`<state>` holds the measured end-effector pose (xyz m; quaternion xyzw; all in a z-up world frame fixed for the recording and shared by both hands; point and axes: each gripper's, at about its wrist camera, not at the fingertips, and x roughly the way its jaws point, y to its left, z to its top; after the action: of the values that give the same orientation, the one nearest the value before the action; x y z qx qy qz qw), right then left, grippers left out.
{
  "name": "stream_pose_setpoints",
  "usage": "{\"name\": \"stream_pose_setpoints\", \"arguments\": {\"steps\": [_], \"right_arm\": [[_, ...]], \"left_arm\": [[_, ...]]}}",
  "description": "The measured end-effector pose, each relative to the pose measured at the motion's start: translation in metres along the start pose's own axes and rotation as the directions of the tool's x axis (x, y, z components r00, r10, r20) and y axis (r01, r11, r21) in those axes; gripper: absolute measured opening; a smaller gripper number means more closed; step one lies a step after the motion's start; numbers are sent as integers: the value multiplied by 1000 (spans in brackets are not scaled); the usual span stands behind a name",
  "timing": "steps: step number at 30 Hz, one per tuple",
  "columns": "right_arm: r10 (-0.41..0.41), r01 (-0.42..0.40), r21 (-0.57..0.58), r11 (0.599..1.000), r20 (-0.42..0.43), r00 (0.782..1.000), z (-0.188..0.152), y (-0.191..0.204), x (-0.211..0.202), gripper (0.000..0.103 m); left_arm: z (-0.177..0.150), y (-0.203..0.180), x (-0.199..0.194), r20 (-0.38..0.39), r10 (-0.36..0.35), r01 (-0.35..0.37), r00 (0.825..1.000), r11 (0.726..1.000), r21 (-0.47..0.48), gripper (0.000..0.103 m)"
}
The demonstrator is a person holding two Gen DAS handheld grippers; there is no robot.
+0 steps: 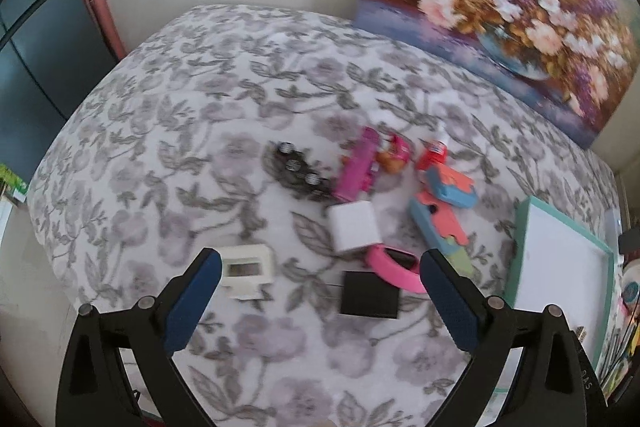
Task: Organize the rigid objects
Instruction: 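Open both tools to release the smartwatch and gold bar in the tray, then grasp the white plastic clip with the left tool while the right tool grasps the black plug charger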
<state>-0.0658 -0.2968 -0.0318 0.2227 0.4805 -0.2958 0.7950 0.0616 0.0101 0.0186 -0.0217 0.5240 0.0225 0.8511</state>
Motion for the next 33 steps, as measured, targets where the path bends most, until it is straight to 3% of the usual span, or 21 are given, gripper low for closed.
{"name": "stream_pose_setpoints", "arguments": {"steps": [11, 18, 24, 33], "right_arm": [[71, -71, -9, 997, 54, 996, 5, 34, -39, 103], [119, -113, -132, 985, 39, 992, 5, 97, -56, 103], [187, -194, -222, 955, -57, 981, -20, 161, -36, 103], [177, -231, -353, 907, -178, 968, -69, 222, 4, 103]], "left_arm": [[12, 67, -5, 25, 49, -47, 998, 997, -63, 99], [14, 94, 6, -11, 30, -31, 1000, 992, -120, 99], [14, 109, 28, -69, 26, -36, 997, 988, -147, 99], [10, 127, 64, -168, 1, -35, 986, 980, -196, 99]]}}
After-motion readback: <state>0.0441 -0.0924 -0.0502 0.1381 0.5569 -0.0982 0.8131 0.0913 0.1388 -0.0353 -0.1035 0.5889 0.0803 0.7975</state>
